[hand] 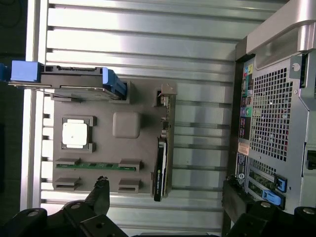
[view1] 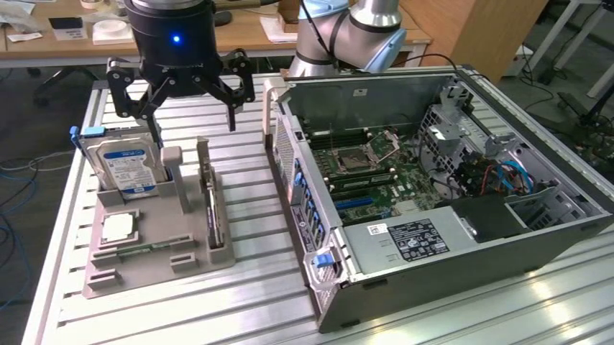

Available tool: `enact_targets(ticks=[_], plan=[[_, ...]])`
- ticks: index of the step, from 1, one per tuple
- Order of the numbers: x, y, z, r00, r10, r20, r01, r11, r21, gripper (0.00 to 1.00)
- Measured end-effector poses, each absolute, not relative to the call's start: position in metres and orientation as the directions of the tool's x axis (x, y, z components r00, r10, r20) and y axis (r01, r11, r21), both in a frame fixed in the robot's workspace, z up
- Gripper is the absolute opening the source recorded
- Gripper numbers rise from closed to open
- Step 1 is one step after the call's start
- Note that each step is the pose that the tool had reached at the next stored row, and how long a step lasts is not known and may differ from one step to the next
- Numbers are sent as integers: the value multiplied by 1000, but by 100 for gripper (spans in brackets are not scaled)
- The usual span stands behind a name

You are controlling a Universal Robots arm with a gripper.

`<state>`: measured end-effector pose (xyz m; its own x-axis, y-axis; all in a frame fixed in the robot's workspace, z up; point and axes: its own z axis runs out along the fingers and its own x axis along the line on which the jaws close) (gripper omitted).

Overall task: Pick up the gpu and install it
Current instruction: 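Pick up the gpu and move the gpu toward the slot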

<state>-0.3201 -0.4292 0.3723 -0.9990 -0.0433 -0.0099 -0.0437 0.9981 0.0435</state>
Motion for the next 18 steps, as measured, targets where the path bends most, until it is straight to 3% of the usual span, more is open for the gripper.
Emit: enact_targets(ticks=[7,8,9,10,18], plan=[[-320,-429,372,-999,-43,-10,-44,998,43,99],[-320,-429,372,-999,-43,-10,-44,998,43,50],[-320,-429,372,-999,-43,-10,-44,998,43,50],[-320,-429,372,-999,-43,-10,-44,998,43,44],[-320,-429,372,-999,-43,-10,-44,998,43,44]])
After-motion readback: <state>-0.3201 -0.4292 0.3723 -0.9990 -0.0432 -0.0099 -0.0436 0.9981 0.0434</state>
